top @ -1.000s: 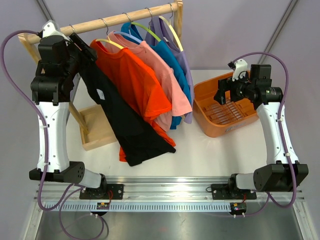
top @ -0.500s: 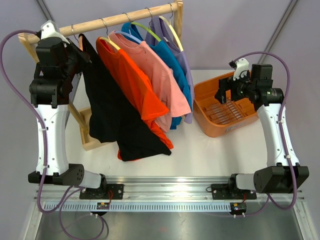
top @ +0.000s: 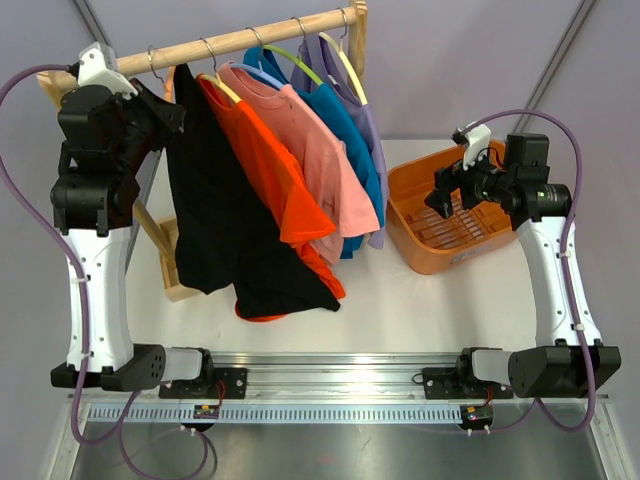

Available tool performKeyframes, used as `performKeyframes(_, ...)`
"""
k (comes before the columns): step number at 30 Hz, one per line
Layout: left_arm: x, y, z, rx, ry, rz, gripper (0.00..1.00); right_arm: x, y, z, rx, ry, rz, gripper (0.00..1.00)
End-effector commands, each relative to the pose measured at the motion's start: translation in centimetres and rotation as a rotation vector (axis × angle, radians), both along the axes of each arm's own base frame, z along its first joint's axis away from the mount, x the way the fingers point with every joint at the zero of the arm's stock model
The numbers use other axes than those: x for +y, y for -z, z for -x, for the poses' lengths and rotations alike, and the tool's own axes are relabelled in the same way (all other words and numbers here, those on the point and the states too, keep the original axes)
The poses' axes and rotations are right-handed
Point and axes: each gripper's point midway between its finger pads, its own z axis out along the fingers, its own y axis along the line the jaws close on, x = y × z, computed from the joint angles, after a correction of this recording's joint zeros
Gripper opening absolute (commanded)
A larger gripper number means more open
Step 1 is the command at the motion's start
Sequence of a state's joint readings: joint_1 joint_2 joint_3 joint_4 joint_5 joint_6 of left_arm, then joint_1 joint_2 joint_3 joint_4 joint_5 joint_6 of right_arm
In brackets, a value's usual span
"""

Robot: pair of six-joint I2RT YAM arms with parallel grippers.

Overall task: Remove the t-shirt from the hanger
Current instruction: Grab a hanger with a tshirt on it with the left arm

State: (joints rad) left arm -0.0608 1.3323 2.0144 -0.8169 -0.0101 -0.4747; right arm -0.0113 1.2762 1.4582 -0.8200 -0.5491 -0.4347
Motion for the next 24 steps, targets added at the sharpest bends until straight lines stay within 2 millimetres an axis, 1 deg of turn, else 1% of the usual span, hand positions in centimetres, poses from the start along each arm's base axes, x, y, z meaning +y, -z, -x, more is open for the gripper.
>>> performKeyframes(1,-1.1,-8.5,3.0,-0.324,0.082,-0.013,0.0,1.0,-1.3,0.9,-0.047,-0.072,-0.009,0.99)
performKeyframes(5,-1.0,-8.6,3.3,-0.328,0.084,-0.007,0.0,1.0,-1.2,1.0,-0.048,-0.079,0.001,0.99)
performKeyframes(7,-1.2,-8.7,4.0,-0.337,0.093,-0.008,0.0,1.3,-1.5,1.2,-0.064,-0.119,0.006,0.99)
performKeyframes(8,-1.2,-8.1,3.8,-0.327,0.096,-0.012,0.0,1.5,-1.4,1.7,-0.052,-0.137,0.006,0.99)
performKeyframes(9,-1.3,-8.1,4.2,-0.331,0.107,-0.017,0.0,1.8,-1.7,2.0,-0.057,-0.166,0.004,1.0)
performKeyframes(10,-1.4,-7.8,4.4,-0.33,0.111,-0.023,0.0,2.5,-1.9,2.6,-0.077,-0.235,0.001,0.99)
performKeyframes(11,-1.4,-7.4,5.1,-0.331,0.117,-0.032,0.0,2.9,-1.8,3.5,-0.062,-0.275,-0.008,0.99)
performKeyframes(12,-1.7,-6.8,5.4,-0.323,0.134,-0.04,0.0,3.3,-2.0,4.0,-0.086,-0.329,0.003,0.99)
performKeyframes(13,-1.8,-6.5,5.8,-0.321,0.142,-0.045,0.0,4.1,-2.1,5.2,-0.074,-0.387,-0.031,0.99)
performKeyframes(14,-1.8,-6.6,7.3,-0.334,0.147,-0.055,0.0,4.4,-2.2,5.8,-0.08,-0.418,-0.044,0.99)
performKeyframes(15,-1.9,-5.0,7.1,-0.301,0.158,-0.057,0.0,4.7,-2.3,6.3,-0.099,-0.459,-0.041,0.99)
performKeyframes(16,-2.0,-4.6,7.8,-0.299,0.165,-0.061,0.0,5.4,-2.4,7.2,-0.09,-0.505,-0.078,1.0)
performKeyframes(17,-2.0,-3.8,8.3,-0.284,0.171,-0.064,0.0,5.6,-2.4,7.7,-0.092,-0.533,-0.087,0.99)
performKeyframes(18,-2.0,-2.8,9.2,-0.275,0.172,-0.065,0.0,5.8,-2.5,8.0,-0.106,-0.563,-0.086,0.99)
performKeyframes(19,-2.0,-2.2,9.8,-0.269,0.174,-0.067,0.0,6.2,-2.6,8.5,-0.099,-0.585,-0.112,0.99)
performKeyframes(20,-2.0,-1.6,10.3,-0.262,0.176,-0.068,0.0,6.3,-2.6,8.5,-0.095,-0.591,-0.121,0.99)
performKeyframes(21,-1.8,-0.8,11.3,-0.261,0.168,-0.065,0.0,6.4,-2.7,8.7,-0.095,-0.598,-0.129,0.99)
performKeyframes(23,-1.8,-0.2,12.5,-0.26,0.17,-0.06,0.0,6.6,-2.8,8.8,-0.09,-0.61,-0.146,1.0)
performKeyframes(24,-2.0,-0.1,13.9,-0.279,0.183,-0.059,0.0,6.7,-2.7,8.8,-0.087,-0.617,-0.151,0.99)
